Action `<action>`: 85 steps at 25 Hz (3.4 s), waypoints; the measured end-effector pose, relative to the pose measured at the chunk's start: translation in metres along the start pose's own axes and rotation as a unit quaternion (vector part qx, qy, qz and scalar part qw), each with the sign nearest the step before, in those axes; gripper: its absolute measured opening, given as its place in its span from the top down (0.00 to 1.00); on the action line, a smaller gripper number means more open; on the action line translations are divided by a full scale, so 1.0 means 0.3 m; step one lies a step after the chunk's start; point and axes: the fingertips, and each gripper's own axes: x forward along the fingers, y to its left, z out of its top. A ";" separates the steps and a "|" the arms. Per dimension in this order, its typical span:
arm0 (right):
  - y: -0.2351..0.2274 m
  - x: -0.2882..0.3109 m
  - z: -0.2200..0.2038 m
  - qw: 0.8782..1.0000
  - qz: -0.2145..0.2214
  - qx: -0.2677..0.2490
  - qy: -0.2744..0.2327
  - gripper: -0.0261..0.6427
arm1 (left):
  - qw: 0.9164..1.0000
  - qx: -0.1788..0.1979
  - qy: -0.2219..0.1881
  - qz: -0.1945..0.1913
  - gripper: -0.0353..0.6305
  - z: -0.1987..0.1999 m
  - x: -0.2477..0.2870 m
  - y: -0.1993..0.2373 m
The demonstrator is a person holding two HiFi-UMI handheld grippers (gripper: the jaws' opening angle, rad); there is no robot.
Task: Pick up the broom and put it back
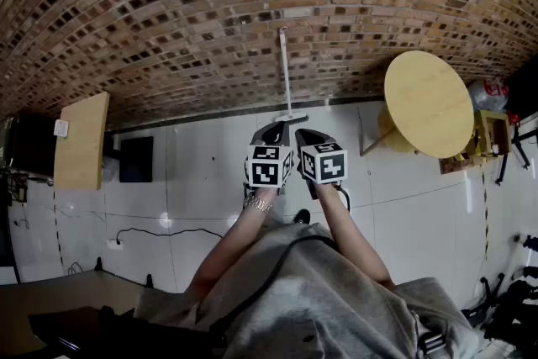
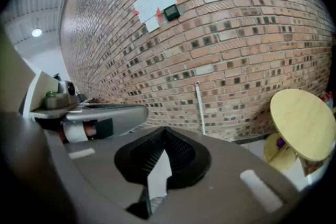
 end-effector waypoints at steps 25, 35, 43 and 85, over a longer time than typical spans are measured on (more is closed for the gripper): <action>-0.525 0.949 0.537 0.992 -0.084 -0.069 0.062 0.96 | 0.998 -0.056 0.013 -0.003 0.94 0.420 0.654 0.656; -0.713 1.390 0.499 0.988 -0.078 -0.039 0.131 0.61 | 0.995 -0.090 0.014 0.035 0.94 0.448 0.672 0.769; -0.789 1.570 0.443 0.976 -0.093 -0.057 0.187 0.66 | 0.992 -0.106 0.039 0.057 0.94 0.370 0.674 0.786; -0.428 0.876 0.752 0.992 -0.029 -0.105 0.065 0.81 | 0.999 -0.038 -0.012 0.019 0.94 0.590 0.817 0.682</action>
